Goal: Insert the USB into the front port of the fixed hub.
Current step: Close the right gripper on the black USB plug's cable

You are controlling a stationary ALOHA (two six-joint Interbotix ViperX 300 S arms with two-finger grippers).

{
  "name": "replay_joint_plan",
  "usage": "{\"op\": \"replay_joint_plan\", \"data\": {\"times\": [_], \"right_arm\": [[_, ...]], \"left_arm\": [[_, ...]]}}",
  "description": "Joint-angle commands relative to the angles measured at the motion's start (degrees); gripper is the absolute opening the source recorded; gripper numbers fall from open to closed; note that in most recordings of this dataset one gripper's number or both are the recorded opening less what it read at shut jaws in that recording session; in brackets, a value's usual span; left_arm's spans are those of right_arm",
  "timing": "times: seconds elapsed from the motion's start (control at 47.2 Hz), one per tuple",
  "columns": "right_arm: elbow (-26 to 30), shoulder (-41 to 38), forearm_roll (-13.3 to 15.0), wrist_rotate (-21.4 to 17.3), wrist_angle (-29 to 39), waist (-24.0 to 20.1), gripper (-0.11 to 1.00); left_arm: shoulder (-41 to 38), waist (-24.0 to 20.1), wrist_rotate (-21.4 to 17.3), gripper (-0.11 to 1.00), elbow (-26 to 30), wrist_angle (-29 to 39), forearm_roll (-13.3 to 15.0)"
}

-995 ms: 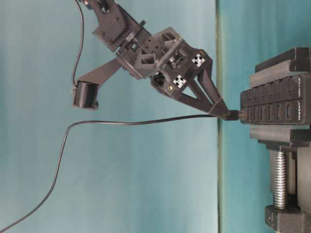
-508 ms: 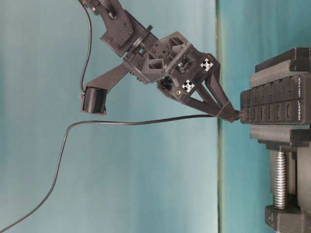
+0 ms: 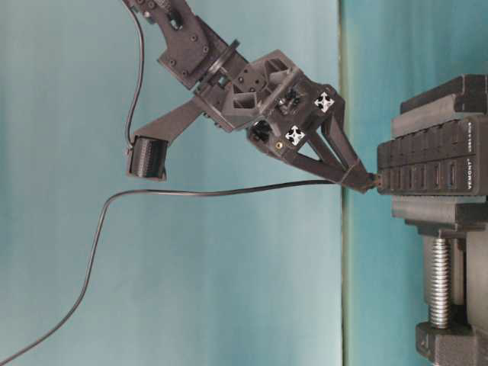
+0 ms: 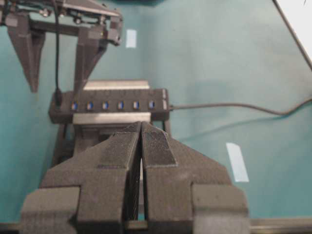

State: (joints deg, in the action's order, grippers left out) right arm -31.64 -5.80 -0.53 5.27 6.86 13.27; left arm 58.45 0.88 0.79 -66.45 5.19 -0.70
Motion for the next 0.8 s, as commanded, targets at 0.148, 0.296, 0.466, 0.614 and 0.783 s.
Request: {"op": "replay_joint_plan", "data": {"times": [0.148, 0.296, 0.466, 0.614, 0.783], "right_arm": [[1.4, 0.9, -0.2, 0.2, -0.4, -0.4, 0.41], [1.4, 0.9, -0.2, 0.2, -0.4, -0.6, 0.13], [1.5, 1.0, -0.4, 0.1, -0.2, -0.7, 0.05], [1.5, 1.1, -0.4, 0.0, -0.1, -0.8, 0.05], [1.5, 1.2, -0.4, 0.0, 0.0, -0.8, 0.05]], "left_arm": [[-0.3, 0.1, 0.1, 0.00, 0.5, -0.3, -0.1], [0.1, 0.1, 0.1, 0.00, 0.4, -0.3, -0.1], [0.9, 0.1, 0.1, 0.00, 0.1, -0.2, -0.1], [1.4, 0.0, 0.1, 0.00, 0.0, 0.0, -0.1], [1.4, 0.1, 0.4, 0.00, 0.0, 0.1, -0.1]]}}
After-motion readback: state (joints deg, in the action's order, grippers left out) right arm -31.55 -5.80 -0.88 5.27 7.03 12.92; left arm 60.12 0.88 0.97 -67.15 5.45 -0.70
